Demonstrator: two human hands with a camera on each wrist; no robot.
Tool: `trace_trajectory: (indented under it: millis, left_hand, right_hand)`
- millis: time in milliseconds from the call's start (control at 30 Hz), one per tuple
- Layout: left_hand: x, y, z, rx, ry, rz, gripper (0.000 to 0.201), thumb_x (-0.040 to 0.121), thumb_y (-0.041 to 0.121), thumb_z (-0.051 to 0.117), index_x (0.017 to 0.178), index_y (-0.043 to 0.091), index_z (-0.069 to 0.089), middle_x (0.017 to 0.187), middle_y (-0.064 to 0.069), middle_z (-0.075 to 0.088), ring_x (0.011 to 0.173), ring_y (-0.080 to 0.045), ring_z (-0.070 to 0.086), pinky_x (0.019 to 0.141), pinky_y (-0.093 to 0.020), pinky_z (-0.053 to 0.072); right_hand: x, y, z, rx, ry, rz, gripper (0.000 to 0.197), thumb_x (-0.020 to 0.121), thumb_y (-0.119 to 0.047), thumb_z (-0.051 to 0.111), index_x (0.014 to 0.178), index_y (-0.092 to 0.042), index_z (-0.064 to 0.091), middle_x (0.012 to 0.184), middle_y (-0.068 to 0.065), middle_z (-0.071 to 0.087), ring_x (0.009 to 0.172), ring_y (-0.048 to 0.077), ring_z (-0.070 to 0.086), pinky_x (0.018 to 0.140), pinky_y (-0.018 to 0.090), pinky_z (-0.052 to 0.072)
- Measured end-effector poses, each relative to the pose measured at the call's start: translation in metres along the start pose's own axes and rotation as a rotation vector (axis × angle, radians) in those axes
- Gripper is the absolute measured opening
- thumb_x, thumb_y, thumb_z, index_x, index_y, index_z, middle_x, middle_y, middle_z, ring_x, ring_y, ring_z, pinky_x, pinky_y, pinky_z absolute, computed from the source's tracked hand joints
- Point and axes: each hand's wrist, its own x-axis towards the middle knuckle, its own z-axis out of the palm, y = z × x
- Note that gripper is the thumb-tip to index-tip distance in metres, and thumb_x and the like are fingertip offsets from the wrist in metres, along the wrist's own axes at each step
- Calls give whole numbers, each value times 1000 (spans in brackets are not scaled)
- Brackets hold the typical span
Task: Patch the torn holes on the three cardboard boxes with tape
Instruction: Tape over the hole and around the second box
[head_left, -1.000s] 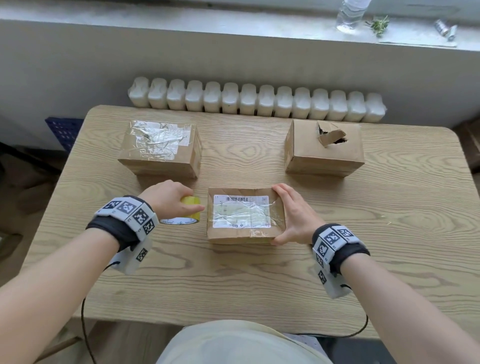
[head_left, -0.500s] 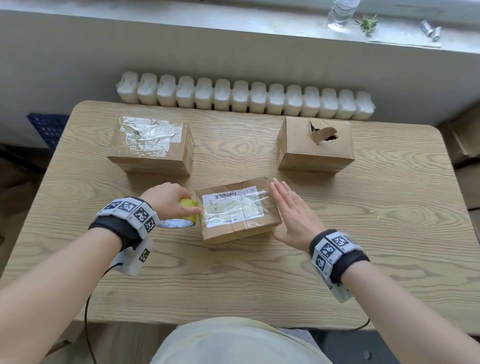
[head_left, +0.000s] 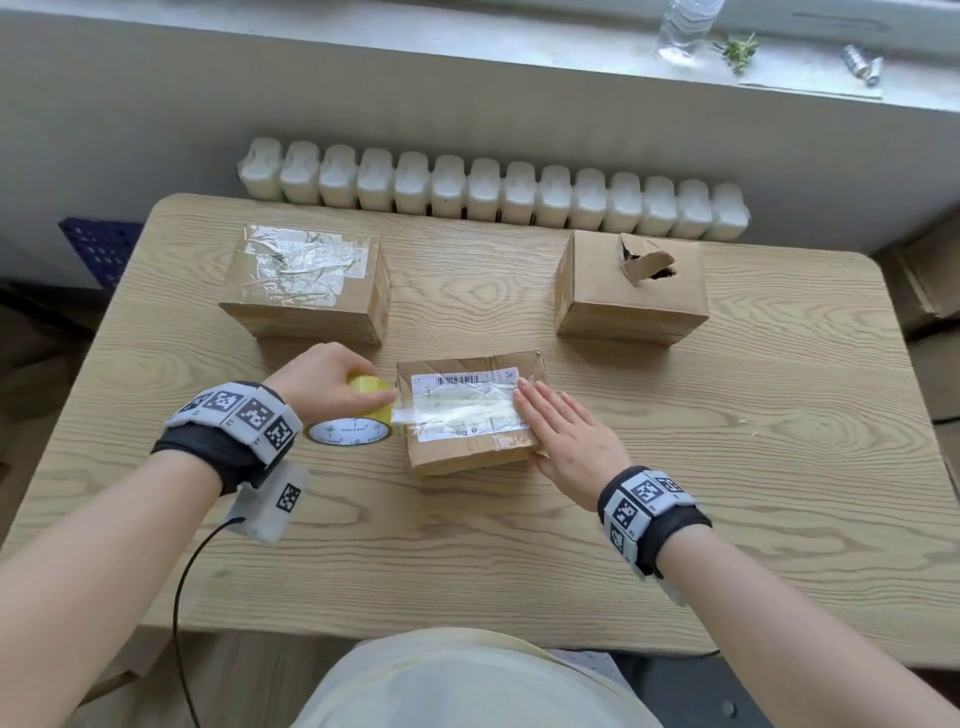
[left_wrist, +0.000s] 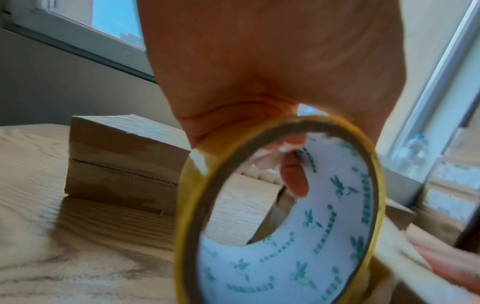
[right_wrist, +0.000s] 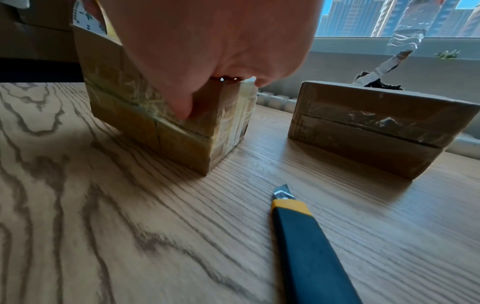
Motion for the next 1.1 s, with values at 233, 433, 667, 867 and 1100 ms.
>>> trace_trajectory:
  millis: [233, 433, 667, 867, 1100]
  left_hand:
    - [-2, 2, -12, -49, 16, 10, 43, 80, 45, 68, 63, 5, 62, 49, 3, 47, 44, -7, 39, 50, -25, 32]
    - [-4, 5, -11, 9, 15, -15, 43, 80, 48, 66, 63, 9, 64, 53, 0, 56, 50, -13, 49, 52, -27, 37]
    - [-4, 2, -6, 95, -2, -31, 44, 80, 53, 63, 58, 16, 57, 57, -1, 56, 58, -18, 53, 55, -31, 37]
    - [-5, 2, -6, 100, -17, -32, 46, 80, 55, 62, 61, 13, 59, 63, -7, 62, 63, -20, 58, 59, -34, 43]
    - [-10, 4, -4, 106, -32, -35, 40, 84, 51, 60, 52, 32, 46, 56, 8, 54, 59, -10, 51, 58, -30, 37]
  right_hand:
    - [5, -11, -6, -7, -19, -15, 83, 91, -45, 49, 151, -12, 3, 157, 1, -7, 146, 14, -4, 120, 34, 0]
    - [22, -24, -10, 14, -7, -105, 89, 90, -54, 46, 150, -14, -6, 154, -1, -14, 144, 13, -11, 115, 29, -12]
    - [27, -39, -13, 38, -19, -97, 88, 90, -61, 31, 149, -12, -11, 155, 2, -18, 144, 14, -14, 116, 29, -10]
    - [37, -56, -12, 62, -70, -178, 87, 92, -58, 38, 150, -16, -12, 153, -4, -21, 139, 8, -21, 118, 29, -8]
    - [49, -74, -15, 125, -61, -239, 87, 91, -57, 40, 150, -17, -9, 153, -6, -18, 142, 8, -15, 117, 28, -8]
